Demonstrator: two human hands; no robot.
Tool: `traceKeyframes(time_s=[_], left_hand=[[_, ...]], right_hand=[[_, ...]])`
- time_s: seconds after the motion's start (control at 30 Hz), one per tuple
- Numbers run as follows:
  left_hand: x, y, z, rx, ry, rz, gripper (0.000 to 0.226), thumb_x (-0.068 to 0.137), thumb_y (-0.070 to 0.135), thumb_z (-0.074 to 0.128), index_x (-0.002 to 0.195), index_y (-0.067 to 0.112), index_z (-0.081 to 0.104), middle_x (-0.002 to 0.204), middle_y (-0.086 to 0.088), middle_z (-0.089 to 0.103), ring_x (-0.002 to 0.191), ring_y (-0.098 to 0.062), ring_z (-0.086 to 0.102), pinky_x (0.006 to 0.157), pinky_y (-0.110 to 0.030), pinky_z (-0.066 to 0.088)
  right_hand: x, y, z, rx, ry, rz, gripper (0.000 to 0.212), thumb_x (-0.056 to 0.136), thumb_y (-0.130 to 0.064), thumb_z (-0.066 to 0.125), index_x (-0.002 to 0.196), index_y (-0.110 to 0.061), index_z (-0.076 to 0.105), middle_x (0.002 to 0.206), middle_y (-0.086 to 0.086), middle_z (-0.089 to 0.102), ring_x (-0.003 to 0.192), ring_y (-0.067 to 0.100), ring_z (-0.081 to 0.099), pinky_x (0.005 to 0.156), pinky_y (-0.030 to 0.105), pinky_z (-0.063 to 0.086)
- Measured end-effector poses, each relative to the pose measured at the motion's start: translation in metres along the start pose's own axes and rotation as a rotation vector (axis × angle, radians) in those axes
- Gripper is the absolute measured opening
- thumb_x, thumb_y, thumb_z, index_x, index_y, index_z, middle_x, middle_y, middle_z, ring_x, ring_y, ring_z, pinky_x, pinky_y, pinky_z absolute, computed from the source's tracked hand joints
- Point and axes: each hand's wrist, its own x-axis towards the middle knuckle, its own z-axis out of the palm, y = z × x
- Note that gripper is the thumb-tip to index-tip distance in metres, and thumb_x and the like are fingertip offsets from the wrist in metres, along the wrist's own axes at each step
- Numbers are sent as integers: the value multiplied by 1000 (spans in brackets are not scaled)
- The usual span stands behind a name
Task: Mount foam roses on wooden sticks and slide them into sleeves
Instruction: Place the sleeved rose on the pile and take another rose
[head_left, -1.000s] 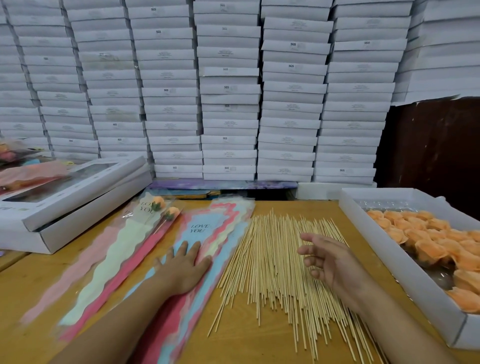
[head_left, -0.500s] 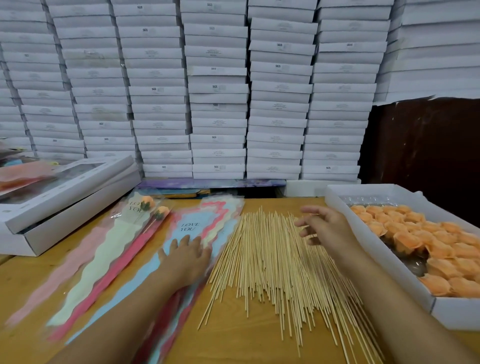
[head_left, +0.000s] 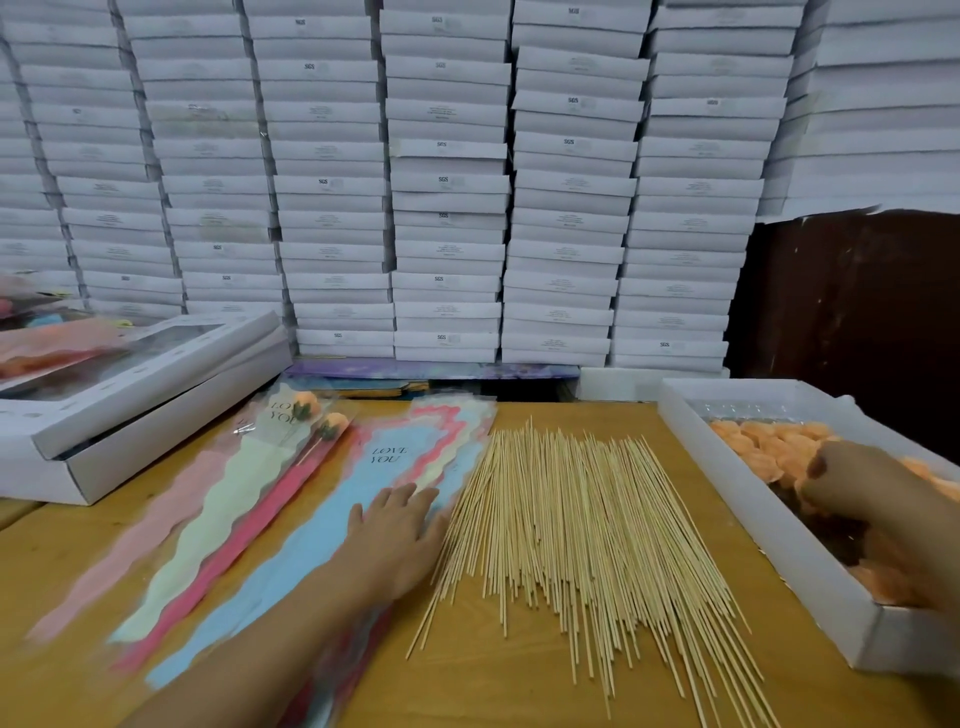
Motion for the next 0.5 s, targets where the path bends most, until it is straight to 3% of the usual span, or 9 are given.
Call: traceKeyframes(time_s=[0.17,0.33,0.5], left_hand=[[2,0,-3,-38,22,-5,54,106,48,26,155,27,32,162,1,30,149,-21,25,121,-51,16],[-3,8,-9,-57,49,29,52,106,42,36,155,25,34,160,1,34,147,-21,31,120,-47,24],[-8,35,-15,-249,145,158,51,100,37,56,148,27,43,153,6,44,139,-12,42,112,-26,30]], right_hand=[[-1,8,14,-4,98,2,5,83,-11,70,83,-11,65,78,9,66,69,21,62,68,34,60],[-1,7,1,-12,163,32,3,81,-10,71,79,-10,69,74,12,67,64,22,64,62,31,56],[-23,-26,-33,72,254,-96,10,88,-21,64,86,-13,69,85,9,66,77,25,65,66,35,55]])
